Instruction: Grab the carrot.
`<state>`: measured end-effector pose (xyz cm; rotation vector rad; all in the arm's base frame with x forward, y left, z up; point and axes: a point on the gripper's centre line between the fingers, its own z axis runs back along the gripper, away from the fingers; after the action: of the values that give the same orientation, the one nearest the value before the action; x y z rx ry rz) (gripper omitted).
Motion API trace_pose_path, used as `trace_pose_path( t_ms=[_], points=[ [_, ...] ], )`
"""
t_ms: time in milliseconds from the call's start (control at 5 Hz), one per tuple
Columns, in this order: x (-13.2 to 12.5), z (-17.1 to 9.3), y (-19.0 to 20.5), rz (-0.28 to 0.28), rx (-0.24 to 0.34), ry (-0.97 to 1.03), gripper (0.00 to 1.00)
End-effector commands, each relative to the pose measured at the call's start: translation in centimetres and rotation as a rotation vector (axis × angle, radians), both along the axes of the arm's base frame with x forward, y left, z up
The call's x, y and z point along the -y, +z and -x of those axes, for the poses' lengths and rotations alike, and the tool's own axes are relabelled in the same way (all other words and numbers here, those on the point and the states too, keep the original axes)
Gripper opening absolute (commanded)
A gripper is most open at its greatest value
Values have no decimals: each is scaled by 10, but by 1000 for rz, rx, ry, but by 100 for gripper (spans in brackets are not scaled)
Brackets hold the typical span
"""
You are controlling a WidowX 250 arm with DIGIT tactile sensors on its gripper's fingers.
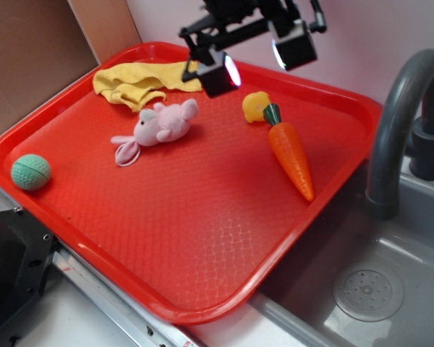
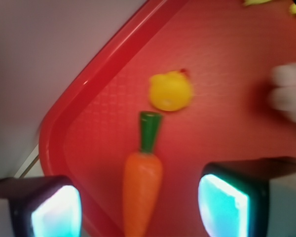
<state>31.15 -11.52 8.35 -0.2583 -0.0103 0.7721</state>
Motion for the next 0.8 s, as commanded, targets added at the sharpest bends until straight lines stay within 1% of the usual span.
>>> trace_pose_path(
  t_ms=[0,200,400,600],
  points=[
    [12,-20,-26,18,-17,-79,100],
    [17,-21,-41,-4,-71,-110,100],
    [18,-21,-46,28,-90,-122,97],
    [18,-20,-46,21,-94,-110,0]
  ],
)
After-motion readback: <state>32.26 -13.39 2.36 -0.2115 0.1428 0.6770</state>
